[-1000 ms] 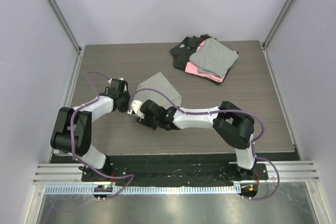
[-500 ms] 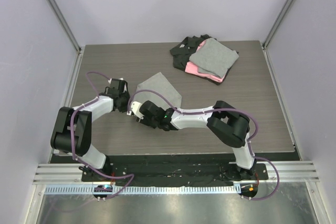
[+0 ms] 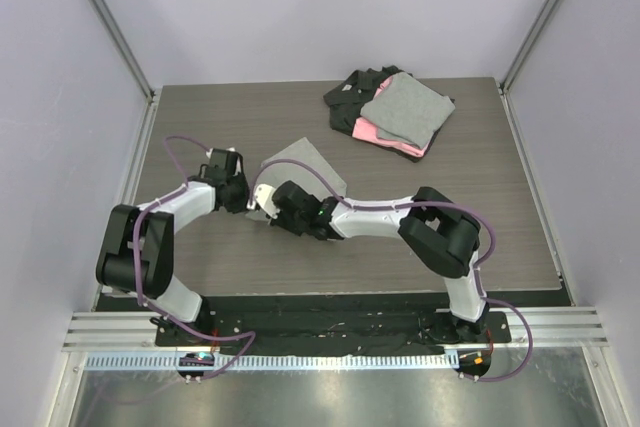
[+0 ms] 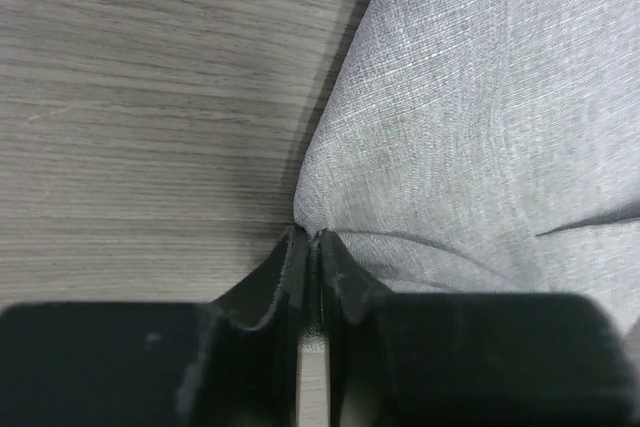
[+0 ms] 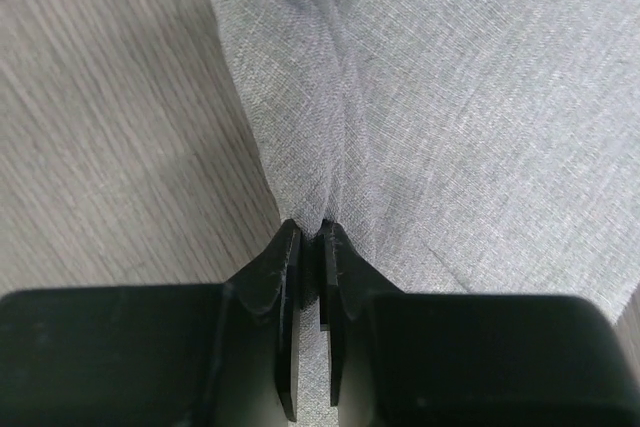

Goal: Fold the napkin, place the utensils inside, and roll it up
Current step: Roll the napkin with the utensil

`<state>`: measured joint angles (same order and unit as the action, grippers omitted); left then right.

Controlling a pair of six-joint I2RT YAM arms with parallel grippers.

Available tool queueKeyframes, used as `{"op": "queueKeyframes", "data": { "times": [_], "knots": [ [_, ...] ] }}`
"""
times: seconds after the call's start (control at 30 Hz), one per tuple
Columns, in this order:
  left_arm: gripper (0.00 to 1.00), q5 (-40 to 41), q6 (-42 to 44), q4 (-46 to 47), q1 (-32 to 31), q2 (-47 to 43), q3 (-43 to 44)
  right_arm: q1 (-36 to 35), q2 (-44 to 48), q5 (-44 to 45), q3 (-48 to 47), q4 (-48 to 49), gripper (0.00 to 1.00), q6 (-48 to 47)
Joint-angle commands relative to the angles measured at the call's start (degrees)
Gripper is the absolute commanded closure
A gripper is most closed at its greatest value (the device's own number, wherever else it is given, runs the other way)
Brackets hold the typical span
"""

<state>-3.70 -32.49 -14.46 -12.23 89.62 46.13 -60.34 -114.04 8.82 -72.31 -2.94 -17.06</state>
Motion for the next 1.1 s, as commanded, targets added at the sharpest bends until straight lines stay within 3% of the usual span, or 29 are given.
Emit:
{"op": "queueKeyframes", "data": {
  "times": [0.0, 0.27, 0.43, 0.6, 0.77, 1.07],
  "knots": [
    [0.78, 0.5, -0.4, -1.4, 0.7, -3.1, 3.4, 0.0, -0.7, -12.0, 0.3, -12.9, 0.92, 3.6],
    [0.44, 5.7, -2.7, -1.4, 3.2, -9.3, 0.6, 1.4, -2.1, -22.3, -3.7, -19.7, 0.96, 6.1],
    [0.37, 5.6, -4.4, 1.9, 3.4, -15.5, -6.1, 3.2, -2.9, -27.9, -7.3, -23.2, 0.96, 7.0],
    [0.24, -2.2, -6.6, 8.3, 3.3, -25.4, -15.3, 4.3, -3.2, -27.8, -8.5, -24.0, 0.96, 6.6],
    [0.24, -3.5, -8.9, 9.2, 3.4, -29.1, -19.7, 5.0, -3.5, -27.9, -8.8, -24.1, 0.96, 6.4],
    [0.36, -5.4, -9.0, 11.1, 3.4, -23.5, -20.2, 5.5, -3.5, -27.9, -9.1, -24.1, 0.96, 6.8]
  ]
}}
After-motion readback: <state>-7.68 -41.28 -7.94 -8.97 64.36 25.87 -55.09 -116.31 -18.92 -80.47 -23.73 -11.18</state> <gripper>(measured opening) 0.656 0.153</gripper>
